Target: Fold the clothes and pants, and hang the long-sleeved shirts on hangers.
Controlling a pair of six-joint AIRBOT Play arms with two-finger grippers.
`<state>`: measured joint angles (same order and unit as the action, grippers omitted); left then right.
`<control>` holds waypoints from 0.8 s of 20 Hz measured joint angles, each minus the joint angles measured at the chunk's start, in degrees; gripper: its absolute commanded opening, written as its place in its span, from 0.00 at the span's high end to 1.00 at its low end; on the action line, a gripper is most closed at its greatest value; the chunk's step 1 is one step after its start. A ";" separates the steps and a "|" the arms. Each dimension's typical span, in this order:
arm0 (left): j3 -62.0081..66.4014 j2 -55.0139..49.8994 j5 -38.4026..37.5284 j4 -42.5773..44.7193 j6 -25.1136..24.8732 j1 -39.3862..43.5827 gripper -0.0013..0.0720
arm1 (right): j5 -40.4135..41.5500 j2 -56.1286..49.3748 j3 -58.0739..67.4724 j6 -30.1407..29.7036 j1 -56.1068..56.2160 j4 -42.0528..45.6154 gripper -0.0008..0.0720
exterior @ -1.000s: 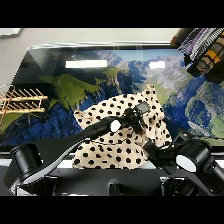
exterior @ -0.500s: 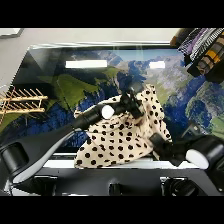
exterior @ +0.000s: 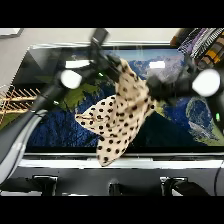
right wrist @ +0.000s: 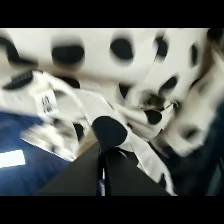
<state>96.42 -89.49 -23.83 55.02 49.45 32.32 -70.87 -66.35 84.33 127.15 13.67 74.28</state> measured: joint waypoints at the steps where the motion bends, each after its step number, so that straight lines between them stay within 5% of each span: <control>1: 0.31 1.57 -0.74 1.33 1.62 -1.77 0.95 | -0.09 -3.32 5.97 -2.03 -0.15 -0.94 0.94; 6: 0.96 11.28 -5.03 7.28 10.86 -10.82 0.95 | -2.21 -12.59 29.38 -10.27 1.60 -4.66 0.94; 16: 1.11 28.85 -19.45 8.98 24.68 -16.35 0.95 | -4.00 -3.41 36.11 -20.59 2.54 -8.04 0.94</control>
<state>97.54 -60.64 -43.29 64.01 74.13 15.97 -74.87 -69.76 120.44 106.56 16.21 66.24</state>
